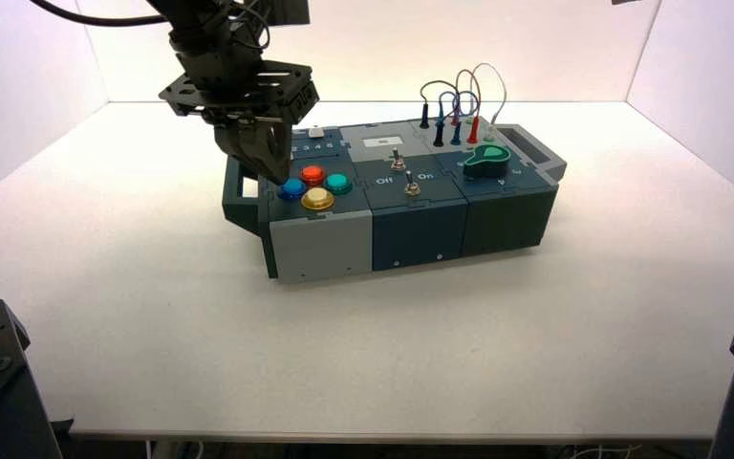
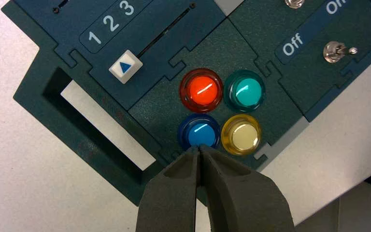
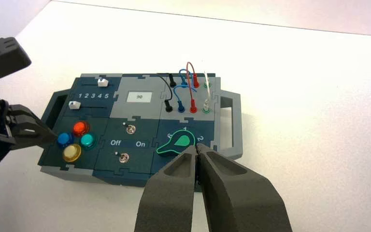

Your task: Push the blue button with the left gripper.

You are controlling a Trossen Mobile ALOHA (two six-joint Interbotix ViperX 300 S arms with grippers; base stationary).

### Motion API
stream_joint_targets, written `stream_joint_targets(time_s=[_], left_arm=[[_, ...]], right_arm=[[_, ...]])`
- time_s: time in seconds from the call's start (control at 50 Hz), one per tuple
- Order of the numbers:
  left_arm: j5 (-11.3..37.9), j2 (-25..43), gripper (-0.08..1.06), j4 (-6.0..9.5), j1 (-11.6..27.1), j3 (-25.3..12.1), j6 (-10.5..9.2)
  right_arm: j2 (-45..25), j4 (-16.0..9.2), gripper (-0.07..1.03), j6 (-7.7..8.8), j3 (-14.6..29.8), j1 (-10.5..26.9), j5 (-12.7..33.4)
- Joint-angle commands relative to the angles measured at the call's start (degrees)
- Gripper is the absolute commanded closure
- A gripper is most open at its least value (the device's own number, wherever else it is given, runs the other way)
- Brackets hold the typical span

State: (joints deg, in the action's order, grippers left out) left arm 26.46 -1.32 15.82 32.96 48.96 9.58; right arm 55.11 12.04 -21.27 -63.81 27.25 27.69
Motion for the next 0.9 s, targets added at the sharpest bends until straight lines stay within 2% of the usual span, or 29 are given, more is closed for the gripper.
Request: stream_joint_targets(time_s=[0.02, 0.54, 0.74, 0.9], left_arm=[[-1.0, 0.0, 1.01, 0.09, 0.4, -1.2, 0.18], [-2.0, 3.0, 1.01, 0.0, 0.5, -1.1, 0.18], [-2.0, -0.8, 1.01, 0.09, 1.1, -0.9, -0.35], [-2.0, -6.4, 1.01, 0.26, 1.1, -0.1, -1.32]], right_arm=[[-0.1, -0.2, 0.99, 0.0, 1.6, 0.3, -0.4], [0.1, -0.3, 0.99, 0.0, 1.6, 0.3, -0.4], [0.3, -0.5, 0.98, 0.0, 1.6, 0.3, -0.4], [0.7, -0.8, 0.99, 0.0, 1.6, 0.3, -0.4]])
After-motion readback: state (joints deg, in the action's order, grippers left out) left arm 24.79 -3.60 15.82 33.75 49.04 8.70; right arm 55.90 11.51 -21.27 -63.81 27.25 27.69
